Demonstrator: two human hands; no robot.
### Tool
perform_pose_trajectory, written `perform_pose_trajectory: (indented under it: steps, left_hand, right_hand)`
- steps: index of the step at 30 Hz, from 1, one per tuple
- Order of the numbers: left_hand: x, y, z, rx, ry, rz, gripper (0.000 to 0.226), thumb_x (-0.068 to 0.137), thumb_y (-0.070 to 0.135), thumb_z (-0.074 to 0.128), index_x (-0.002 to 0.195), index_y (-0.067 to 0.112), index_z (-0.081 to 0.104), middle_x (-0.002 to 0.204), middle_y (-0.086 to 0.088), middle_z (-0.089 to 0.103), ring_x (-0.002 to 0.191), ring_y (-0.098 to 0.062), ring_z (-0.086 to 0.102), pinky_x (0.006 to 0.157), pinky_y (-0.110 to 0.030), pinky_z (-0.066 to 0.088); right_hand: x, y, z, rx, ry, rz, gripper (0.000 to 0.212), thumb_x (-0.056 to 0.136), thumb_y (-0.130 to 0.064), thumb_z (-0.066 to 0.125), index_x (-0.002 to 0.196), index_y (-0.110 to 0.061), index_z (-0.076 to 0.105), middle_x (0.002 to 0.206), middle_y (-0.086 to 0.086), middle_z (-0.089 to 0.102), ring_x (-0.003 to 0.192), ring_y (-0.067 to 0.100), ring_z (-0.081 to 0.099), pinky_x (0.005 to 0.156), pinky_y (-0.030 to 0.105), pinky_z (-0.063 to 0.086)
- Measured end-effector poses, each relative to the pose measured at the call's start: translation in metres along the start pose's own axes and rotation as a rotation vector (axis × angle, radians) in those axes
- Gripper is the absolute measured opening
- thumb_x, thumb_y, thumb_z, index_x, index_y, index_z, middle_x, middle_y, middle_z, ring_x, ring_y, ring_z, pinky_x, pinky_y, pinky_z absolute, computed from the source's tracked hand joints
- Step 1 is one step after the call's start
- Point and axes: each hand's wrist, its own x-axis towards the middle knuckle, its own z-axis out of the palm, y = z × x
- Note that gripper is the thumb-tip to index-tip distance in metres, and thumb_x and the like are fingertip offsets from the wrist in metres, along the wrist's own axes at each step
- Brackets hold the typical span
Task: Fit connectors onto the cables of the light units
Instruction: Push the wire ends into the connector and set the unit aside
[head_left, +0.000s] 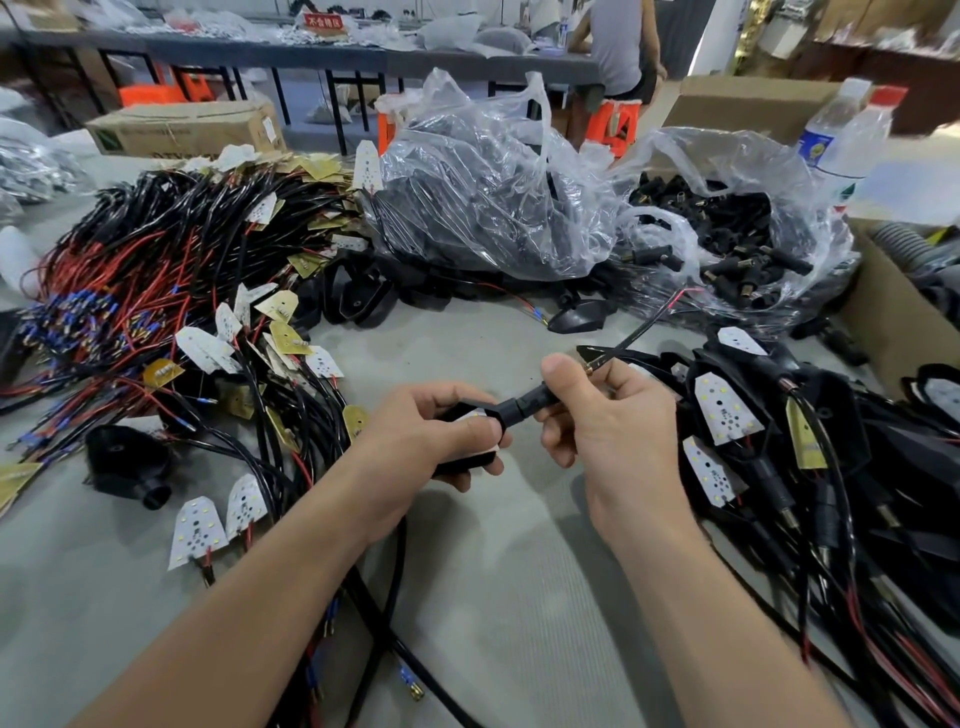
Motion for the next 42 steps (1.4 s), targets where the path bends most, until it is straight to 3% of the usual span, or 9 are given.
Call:
perform_pose_trajectory:
  steps: [3,10,16,19,25,28,32,40,42]
  left_hand:
    - [-0.001,0.0,0.0,-0.001,0.001,0.008,0.015,0.076,0.018,0.071,0.085,0.026,0.08,0.086,-0.01,0.075,0.07,-0.021,0.07,0.049,-0.022,0.046]
    - [0.002,0.003,-0.005,-0.048,-0.127,-0.083,0.011,0.077,0.017,0.065,0.083,0.014,0.073,0.084,-0.017,0.07,0.052,-0.021,0.057,0.037,-0.017,0.029]
    - [0.006,0.0,-0.001,0.055,0.095,0.001,0.015,0.072,0.022,0.068,0.082,0.017,0.077,0.078,-0.011,0.074,0.042,-0.019,0.05,0.037,-0.018,0.024]
    - [0.006,0.0,0.0,0.085,0.132,0.032,0.016,0.072,0.024,0.07,0.083,0.017,0.078,0.076,-0.009,0.074,0.041,-0.02,0.048,0.038,-0.017,0.026]
    - [0.004,-0.003,0.003,0.192,0.163,0.113,0.014,0.069,0.02,0.073,0.082,0.021,0.078,0.065,-0.014,0.067,0.045,-0.015,0.051,0.04,-0.019,0.038]
    - [0.003,-0.003,0.003,0.18,0.158,0.137,0.016,0.069,0.019,0.073,0.084,0.019,0.078,0.073,-0.021,0.071,0.047,-0.016,0.052,0.04,-0.019,0.038]
    - [0.001,0.001,-0.003,0.089,0.116,0.092,0.019,0.068,0.016,0.073,0.085,0.018,0.079,0.078,-0.015,0.076,0.042,-0.014,0.051,0.039,-0.017,0.034]
    - [0.0,-0.002,-0.003,0.135,0.147,0.187,0.017,0.074,0.013,0.07,0.086,0.02,0.079,0.075,-0.017,0.073,0.044,-0.016,0.05,0.039,-0.019,0.037]
    - [0.001,-0.004,-0.004,0.168,0.149,0.204,0.018,0.074,0.011,0.069,0.085,0.021,0.079,0.073,-0.02,0.071,0.045,-0.016,0.051,0.04,-0.022,0.039]
  right_hand:
    - [-0.003,-0.002,0.002,-0.103,0.029,-0.056,0.025,0.076,-0.036,0.08,0.063,-0.022,0.063,0.056,0.013,0.064,0.041,0.022,0.051,0.038,0.025,0.034]
    - [-0.001,-0.011,-0.007,0.126,-0.176,0.018,0.008,0.09,0.004,0.067,0.086,-0.002,0.063,0.059,0.007,0.063,0.047,0.015,0.057,0.044,0.021,0.045]
    - [0.002,-0.008,-0.013,0.224,-0.309,0.191,0.03,0.073,0.008,0.067,0.1,-0.003,0.071,0.081,0.012,0.068,0.064,0.019,0.063,0.064,0.023,0.057]
    - [0.003,-0.007,-0.017,0.231,-0.321,0.228,0.034,0.08,0.024,0.055,0.097,-0.003,0.068,0.083,0.014,0.07,0.066,0.019,0.067,0.067,0.024,0.059]
    - [0.0,-0.006,-0.01,0.066,-0.196,0.198,0.009,0.089,0.005,0.067,0.085,-0.002,0.07,0.073,0.014,0.071,0.054,0.017,0.063,0.052,0.022,0.053]
    - [0.002,-0.006,-0.011,-0.029,-0.168,0.156,0.012,0.086,-0.006,0.073,0.076,-0.004,0.067,0.066,0.012,0.065,0.045,0.014,0.048,0.042,0.02,0.036]
    - [0.001,-0.01,-0.012,-0.077,-0.263,0.185,0.019,0.079,-0.017,0.076,0.08,-0.007,0.06,0.062,0.011,0.059,0.045,0.014,0.034,0.043,0.022,0.022]
    - [-0.003,-0.005,-0.008,-0.067,-0.246,0.03,0.018,0.086,-0.007,0.076,0.08,-0.005,0.059,0.058,0.011,0.052,0.044,0.008,0.041,0.043,0.018,0.031]
    - [-0.006,-0.002,-0.005,-0.075,-0.276,0.046,0.023,0.086,-0.006,0.076,0.072,-0.013,0.06,0.057,0.011,0.053,0.043,0.009,0.042,0.042,0.017,0.031]
